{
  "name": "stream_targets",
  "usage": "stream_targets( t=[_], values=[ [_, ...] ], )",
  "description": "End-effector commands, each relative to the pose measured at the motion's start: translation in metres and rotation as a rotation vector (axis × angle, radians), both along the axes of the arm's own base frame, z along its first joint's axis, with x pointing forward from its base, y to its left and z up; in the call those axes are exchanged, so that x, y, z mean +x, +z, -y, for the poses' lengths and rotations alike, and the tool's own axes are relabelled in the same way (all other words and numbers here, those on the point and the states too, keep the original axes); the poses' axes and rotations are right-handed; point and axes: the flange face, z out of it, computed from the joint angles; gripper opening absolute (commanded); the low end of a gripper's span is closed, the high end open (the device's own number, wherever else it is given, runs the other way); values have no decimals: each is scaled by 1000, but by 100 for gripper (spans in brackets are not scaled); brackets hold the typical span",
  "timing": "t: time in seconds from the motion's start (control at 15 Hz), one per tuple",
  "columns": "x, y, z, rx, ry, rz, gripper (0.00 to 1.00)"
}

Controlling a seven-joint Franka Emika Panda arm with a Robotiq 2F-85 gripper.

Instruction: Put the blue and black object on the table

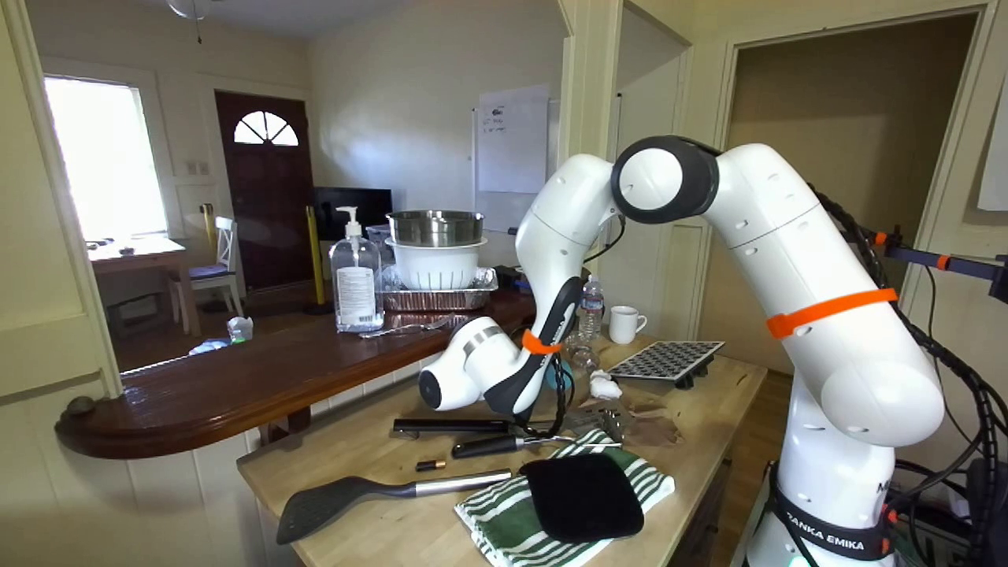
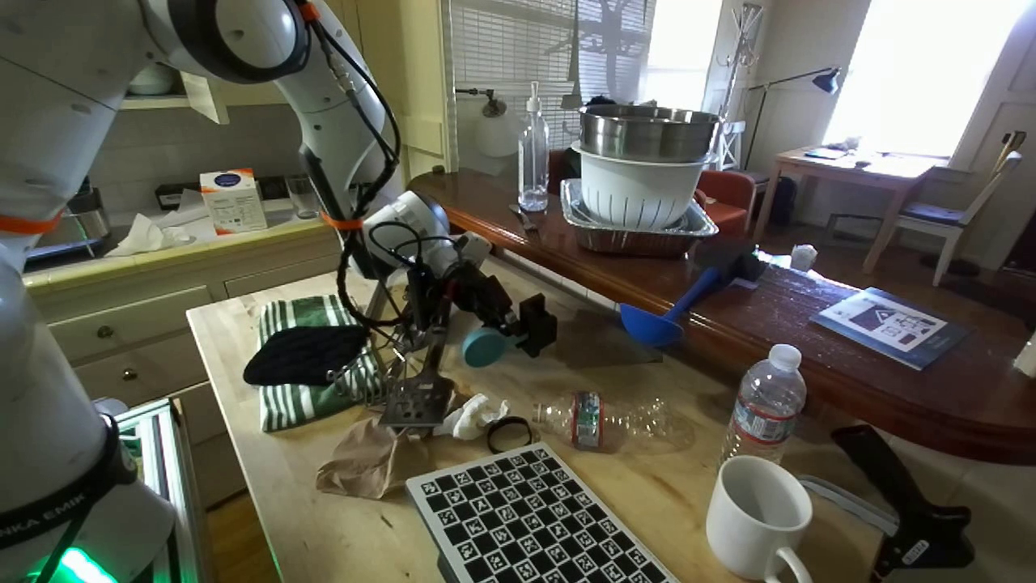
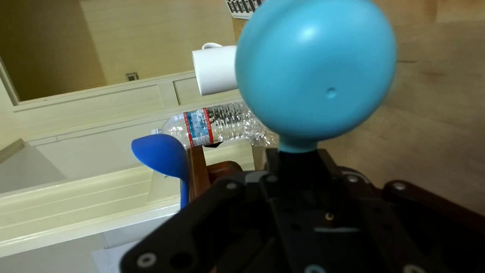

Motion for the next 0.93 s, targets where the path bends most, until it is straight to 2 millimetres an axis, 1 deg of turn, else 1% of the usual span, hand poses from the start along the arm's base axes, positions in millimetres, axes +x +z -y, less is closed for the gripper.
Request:
stream_targets(
  t=[0.0, 0.13, 0.2, 0.27, 0.4, 0.47, 0.6, 0.73, 0.87],
  values=[
    [-5, -11, -1, 9, 55, 14, 6],
    [-6, -13, -2, 15, 67, 12, 8],
    [-6, -14, -2, 16, 72, 13, 36],
    [-6, -14, -2, 14, 79, 15, 39],
    [-5, -13, -2, 16, 83, 20, 50],
    [-4, -12, -2, 14, 85, 22, 46],
    [-4, -12, -2, 13, 89, 26, 49],
    [-3, -9, -4, 11, 97, 31, 62],
    [0, -5, -8, 15, 108, 37, 83]
  ],
)
